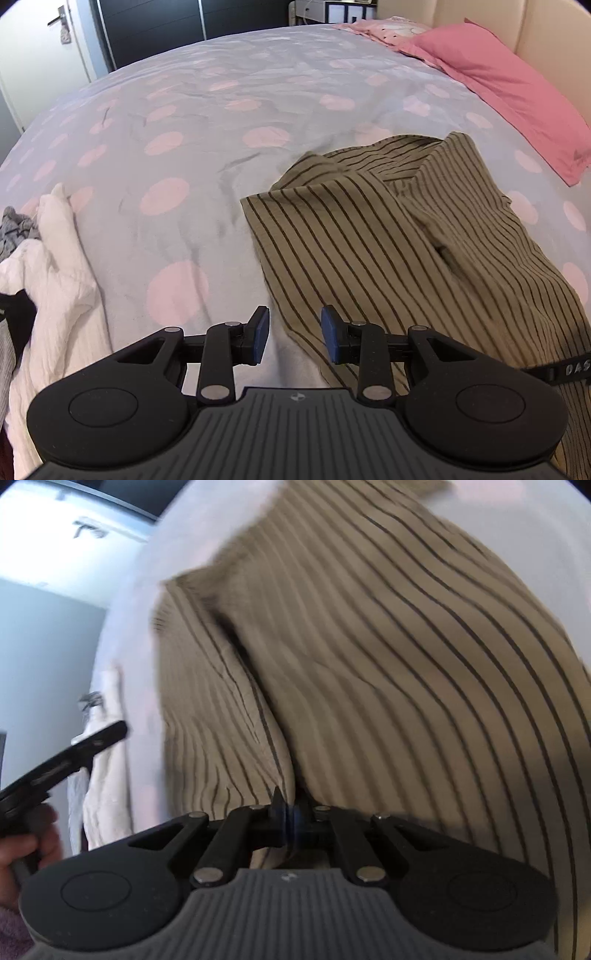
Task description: Fold clothes
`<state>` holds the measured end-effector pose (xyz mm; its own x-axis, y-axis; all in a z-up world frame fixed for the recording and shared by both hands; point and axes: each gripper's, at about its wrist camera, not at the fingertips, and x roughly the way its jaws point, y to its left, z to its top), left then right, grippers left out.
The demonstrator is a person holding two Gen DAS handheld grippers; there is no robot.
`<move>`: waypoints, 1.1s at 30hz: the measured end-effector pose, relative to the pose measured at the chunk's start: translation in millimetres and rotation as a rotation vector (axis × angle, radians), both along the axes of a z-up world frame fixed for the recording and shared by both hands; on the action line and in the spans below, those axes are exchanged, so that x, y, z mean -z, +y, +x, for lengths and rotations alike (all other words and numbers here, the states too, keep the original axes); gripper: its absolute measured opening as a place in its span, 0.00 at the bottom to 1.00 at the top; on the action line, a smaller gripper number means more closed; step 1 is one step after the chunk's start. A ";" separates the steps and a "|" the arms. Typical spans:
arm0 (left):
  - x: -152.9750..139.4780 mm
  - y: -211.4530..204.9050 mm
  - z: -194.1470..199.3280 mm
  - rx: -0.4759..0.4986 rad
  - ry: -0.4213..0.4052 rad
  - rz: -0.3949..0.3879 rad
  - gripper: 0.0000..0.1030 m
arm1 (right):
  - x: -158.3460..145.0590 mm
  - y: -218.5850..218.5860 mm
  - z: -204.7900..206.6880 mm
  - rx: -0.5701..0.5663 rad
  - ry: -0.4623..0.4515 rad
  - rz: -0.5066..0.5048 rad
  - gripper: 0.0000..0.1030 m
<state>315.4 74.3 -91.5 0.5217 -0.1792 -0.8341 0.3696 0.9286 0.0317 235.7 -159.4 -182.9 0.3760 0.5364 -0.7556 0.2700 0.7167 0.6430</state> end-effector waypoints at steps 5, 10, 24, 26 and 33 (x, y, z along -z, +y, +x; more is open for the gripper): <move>-1.4 -20.1 14.7 0.019 -0.029 -0.060 0.32 | -7.3 3.0 -7.5 -0.042 -0.047 -0.042 0.09; 2.8 -47.1 50.5 -0.036 0.031 -0.183 0.43 | -13.2 11.1 -9.5 -0.069 -0.066 -0.089 0.12; 39.1 -102.6 114.1 -0.049 0.120 -0.058 0.00 | -23.0 22.9 -13.2 -0.172 -0.139 -0.169 0.07; 32.7 -108.5 116.1 -0.015 0.102 -0.057 0.00 | -25.2 23.7 -14.3 -0.167 -0.141 -0.154 0.06; 42.6 -130.1 119.4 0.044 0.115 0.000 0.01 | -19.9 24.5 -10.3 -0.162 -0.107 -0.176 0.06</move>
<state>434.8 -55.8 -134.1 0.4140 -0.1996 -0.8881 0.4115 0.9113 -0.0130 225.4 -134.9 -162.9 0.3789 0.4598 -0.8031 0.0793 0.8485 0.5232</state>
